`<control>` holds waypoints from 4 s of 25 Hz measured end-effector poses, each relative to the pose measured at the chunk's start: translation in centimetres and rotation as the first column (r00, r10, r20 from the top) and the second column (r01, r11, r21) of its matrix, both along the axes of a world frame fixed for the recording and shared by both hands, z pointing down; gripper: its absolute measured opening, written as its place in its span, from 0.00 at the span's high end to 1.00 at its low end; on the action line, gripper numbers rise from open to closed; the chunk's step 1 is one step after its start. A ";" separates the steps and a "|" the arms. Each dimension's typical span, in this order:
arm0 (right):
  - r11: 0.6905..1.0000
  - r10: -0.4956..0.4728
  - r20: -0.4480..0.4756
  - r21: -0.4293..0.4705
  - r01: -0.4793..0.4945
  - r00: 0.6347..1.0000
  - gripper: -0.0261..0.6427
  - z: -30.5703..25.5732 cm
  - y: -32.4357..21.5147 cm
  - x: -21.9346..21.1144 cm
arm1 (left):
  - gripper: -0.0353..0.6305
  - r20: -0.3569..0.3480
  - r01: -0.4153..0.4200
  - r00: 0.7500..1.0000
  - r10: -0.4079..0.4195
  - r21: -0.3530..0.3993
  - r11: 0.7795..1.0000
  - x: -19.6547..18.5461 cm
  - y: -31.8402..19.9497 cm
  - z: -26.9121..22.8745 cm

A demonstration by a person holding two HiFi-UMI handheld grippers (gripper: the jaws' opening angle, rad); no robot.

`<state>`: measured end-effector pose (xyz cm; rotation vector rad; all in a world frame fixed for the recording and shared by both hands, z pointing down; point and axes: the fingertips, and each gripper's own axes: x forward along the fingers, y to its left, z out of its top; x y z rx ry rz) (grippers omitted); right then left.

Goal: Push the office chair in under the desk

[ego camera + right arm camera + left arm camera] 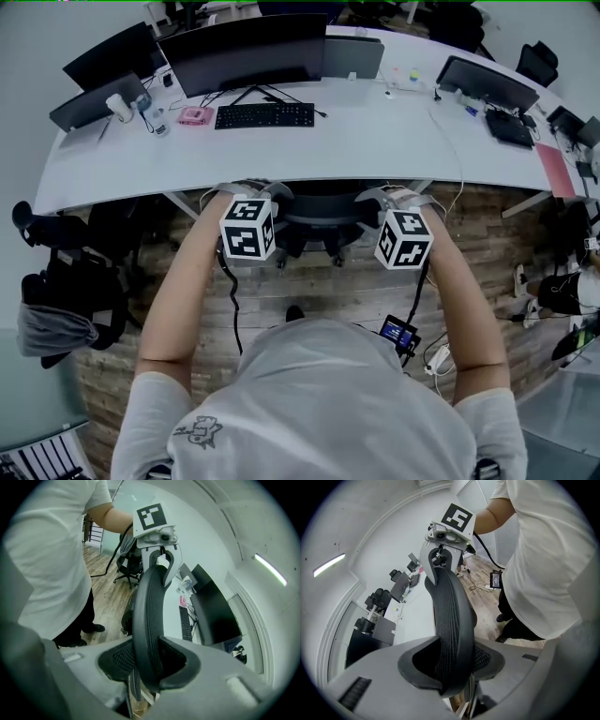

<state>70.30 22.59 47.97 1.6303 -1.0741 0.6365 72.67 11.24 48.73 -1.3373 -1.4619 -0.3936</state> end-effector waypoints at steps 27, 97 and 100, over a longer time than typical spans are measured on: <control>0.994 0.044 -0.075 0.101 -0.036 0.996 0.67 -2.3 3.8 -0.1 | 0.56 -0.030 0.172 0.984 -0.177 -0.121 0.978 2.0 1.2 -2.0; 0.516 0.401 0.034 0.817 -0.257 0.916 0.96 -9.3 -8.2 -37.5 | 0.95 0.423 0.522 0.838 -0.344 -0.806 0.279 -37.9 -7.4 -13.3; 0.501 0.413 0.042 0.824 -0.266 0.910 0.96 -9.2 -9.6 -38.7 | 0.95 0.431 0.521 0.840 -0.330 -0.811 0.267 -39.0 -8.5 -13.5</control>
